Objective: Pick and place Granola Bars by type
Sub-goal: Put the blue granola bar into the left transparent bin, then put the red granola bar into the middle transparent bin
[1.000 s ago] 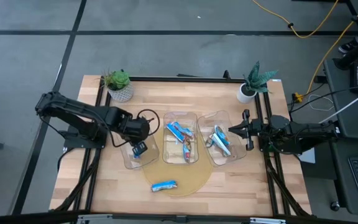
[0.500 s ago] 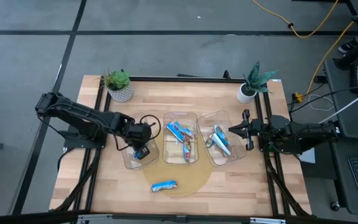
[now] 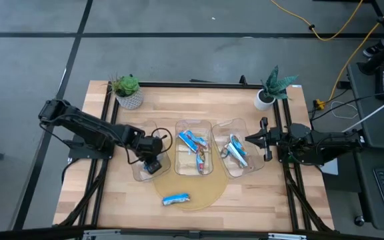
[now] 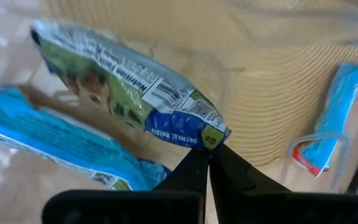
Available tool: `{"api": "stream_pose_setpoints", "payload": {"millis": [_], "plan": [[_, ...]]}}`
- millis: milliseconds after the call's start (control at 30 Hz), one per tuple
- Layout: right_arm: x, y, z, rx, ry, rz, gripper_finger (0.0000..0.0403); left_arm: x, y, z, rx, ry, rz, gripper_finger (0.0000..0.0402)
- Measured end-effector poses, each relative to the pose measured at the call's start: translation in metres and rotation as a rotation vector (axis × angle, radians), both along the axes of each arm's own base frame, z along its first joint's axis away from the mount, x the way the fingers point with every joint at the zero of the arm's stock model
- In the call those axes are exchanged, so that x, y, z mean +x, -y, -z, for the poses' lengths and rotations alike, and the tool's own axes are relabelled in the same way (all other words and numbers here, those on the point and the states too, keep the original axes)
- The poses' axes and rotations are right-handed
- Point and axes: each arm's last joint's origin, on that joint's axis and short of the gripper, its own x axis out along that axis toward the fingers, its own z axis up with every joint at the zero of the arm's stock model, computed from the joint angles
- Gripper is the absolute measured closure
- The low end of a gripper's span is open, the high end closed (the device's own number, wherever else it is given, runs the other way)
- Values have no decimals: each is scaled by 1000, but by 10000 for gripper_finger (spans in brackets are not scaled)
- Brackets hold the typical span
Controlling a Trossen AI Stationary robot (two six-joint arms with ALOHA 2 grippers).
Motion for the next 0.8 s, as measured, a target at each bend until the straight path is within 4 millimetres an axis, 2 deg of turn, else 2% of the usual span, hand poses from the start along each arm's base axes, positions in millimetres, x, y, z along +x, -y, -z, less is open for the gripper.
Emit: {"api": "stream_pose_setpoints", "payload": {"millis": [200,500,800], "plan": [[0,0,0,0,0,0,372,-6,0,14,-36,-32,-11,400],[0,0,0,0,0,0,372,-6,1,14,-71,-26,30,394],[0,0,0,0,0,0,372,-6,1,14,-73,-29,18,293]]}}
